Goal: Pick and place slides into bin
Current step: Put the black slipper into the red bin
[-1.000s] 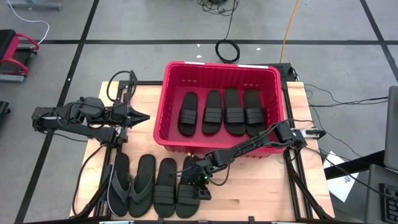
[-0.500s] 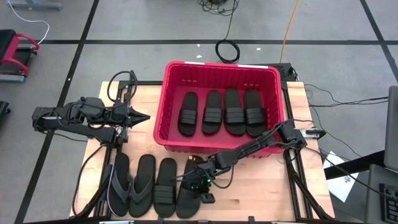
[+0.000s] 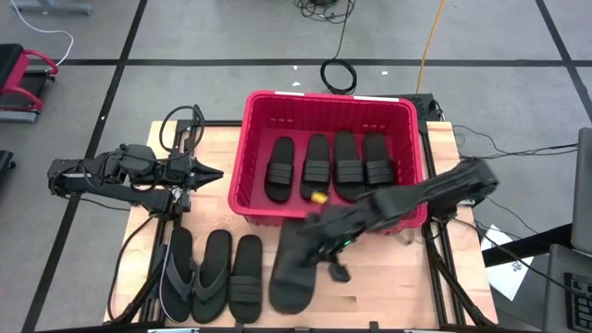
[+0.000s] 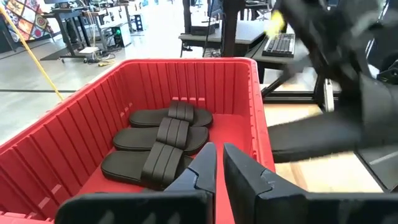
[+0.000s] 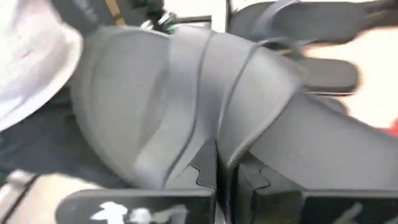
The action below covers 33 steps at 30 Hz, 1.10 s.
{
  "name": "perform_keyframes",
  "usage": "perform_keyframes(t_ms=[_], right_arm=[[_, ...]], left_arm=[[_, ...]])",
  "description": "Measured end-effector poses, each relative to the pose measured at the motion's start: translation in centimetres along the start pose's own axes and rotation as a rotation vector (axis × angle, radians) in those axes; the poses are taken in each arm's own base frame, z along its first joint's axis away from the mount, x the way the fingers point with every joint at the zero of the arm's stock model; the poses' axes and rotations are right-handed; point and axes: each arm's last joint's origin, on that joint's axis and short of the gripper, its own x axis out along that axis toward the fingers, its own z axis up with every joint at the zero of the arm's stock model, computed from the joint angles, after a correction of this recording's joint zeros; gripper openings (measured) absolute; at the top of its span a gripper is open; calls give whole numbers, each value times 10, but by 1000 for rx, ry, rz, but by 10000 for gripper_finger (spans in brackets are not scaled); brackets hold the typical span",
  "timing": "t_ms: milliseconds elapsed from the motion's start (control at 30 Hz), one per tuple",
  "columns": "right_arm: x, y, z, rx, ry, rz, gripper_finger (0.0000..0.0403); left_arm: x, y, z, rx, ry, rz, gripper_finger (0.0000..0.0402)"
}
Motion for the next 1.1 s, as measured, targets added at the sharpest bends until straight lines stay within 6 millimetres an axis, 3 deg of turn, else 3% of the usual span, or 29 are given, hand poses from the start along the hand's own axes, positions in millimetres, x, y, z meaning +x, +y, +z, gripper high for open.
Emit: perform_keyframes(t_ms=[267,433,567,700,1100], right_arm=[[-130,-7,4,-47,-127,-368,4],[-176,-10,7,-128,-233,-273,3],[-182,-9,7,-167,-239,-226,2],[-179,-11,-7,-163,-101,-152,1],[-182,-9,-21,-130,43,-14,1]], left_arm=[[4,-1,0,5,15,1,2],[12,-2,-2,9,47,2,11],[20,-3,-3,-14,70,3,23],[30,-4,-2,3,70,8,28],[56,8,-2,49,101,106,1]])
